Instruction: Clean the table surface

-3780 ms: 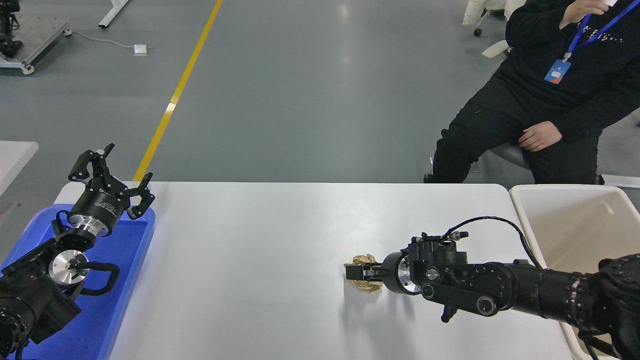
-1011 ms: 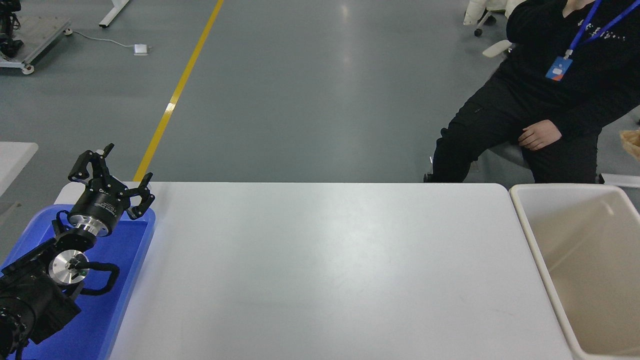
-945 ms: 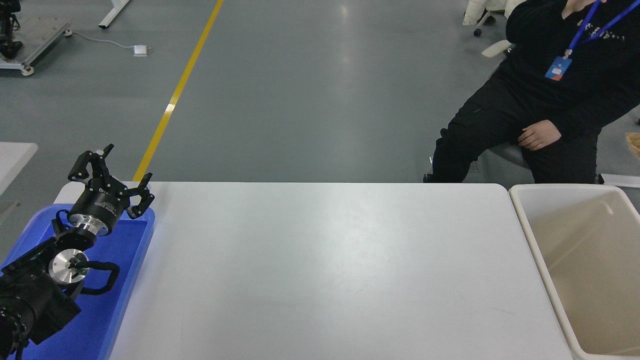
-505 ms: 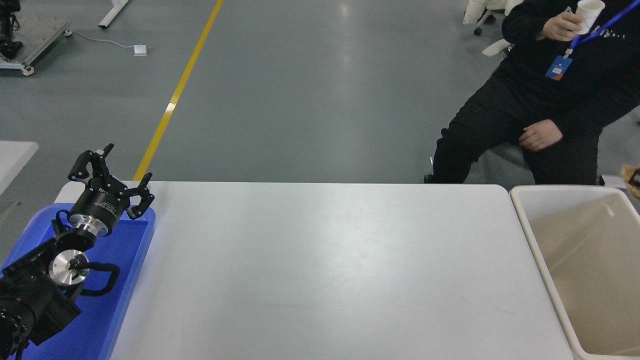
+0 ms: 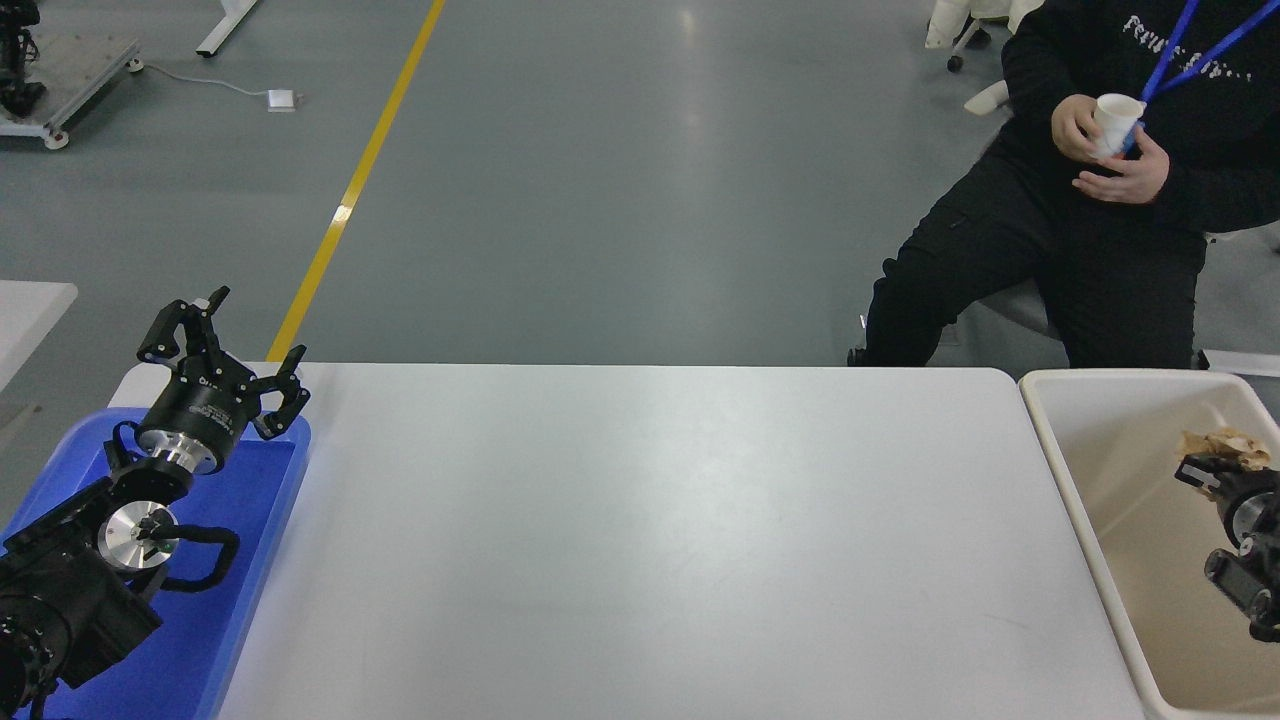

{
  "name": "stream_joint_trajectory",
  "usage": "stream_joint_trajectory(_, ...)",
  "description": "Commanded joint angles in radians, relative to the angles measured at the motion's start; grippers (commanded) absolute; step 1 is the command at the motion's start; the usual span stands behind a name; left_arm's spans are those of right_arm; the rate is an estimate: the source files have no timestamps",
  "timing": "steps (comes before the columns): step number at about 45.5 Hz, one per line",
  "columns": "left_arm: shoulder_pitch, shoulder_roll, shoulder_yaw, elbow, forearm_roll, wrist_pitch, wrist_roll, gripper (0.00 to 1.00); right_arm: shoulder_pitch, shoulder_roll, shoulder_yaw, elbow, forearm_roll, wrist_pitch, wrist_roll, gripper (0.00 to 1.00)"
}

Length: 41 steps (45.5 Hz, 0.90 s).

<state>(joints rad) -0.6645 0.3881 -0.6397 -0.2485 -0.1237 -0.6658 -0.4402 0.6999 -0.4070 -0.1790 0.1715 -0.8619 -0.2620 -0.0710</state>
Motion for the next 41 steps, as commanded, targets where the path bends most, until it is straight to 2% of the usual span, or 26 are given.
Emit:
stream_joint_trajectory(1, 0.000, 0.000, 0.000, 0.000, 0.001, 0.000, 0.000, 1.00, -0.031, 0.053, -0.022, -0.063, 0.089, 0.014, 0.002, 0.00)
stream_joint_trajectory(7, 0.000, 0.000, 0.000, 0.000, 0.001, 0.000, 0.000, 1.00, -0.031, 0.053, -0.002, -0.063, 0.096, 0.014, -0.001, 0.01)
stream_joint_trajectory(8, 0.000, 0.000, 0.000, 0.000, -0.001, 0.000, 0.000, 1.00, -0.031, 0.053, -0.003, -0.064, 0.099, 0.010, -0.001, 0.26)
stream_joint_trajectory(10, 0.000, 0.000, 0.000, 0.000, -0.001, 0.000, 0.000, 1.00, -0.030, 0.050, 0.000, -0.066, 0.115, 0.000, -0.003, 0.87)
stream_joint_trajectory(11, -0.001, 0.000, 0.000, 0.000, 0.001, 0.000, 0.000, 1.00, -0.027, 0.048, 0.000, -0.063, 0.129, 0.004, -0.004, 1.00)
stream_joint_trajectory(23, -0.001, 0.000, 0.000, 0.000, -0.001, 0.000, 0.000, 1.00, -0.002, 0.017, 0.000, -0.043, 0.280, 0.001, -0.003, 1.00)
stream_joint_trajectory(41, -0.001, 0.000, 0.000, 0.000, 0.001, 0.000, 0.000, 1.00, 0.004, -0.084, 0.035, 0.032, 0.291, -0.014, 0.030, 1.00)
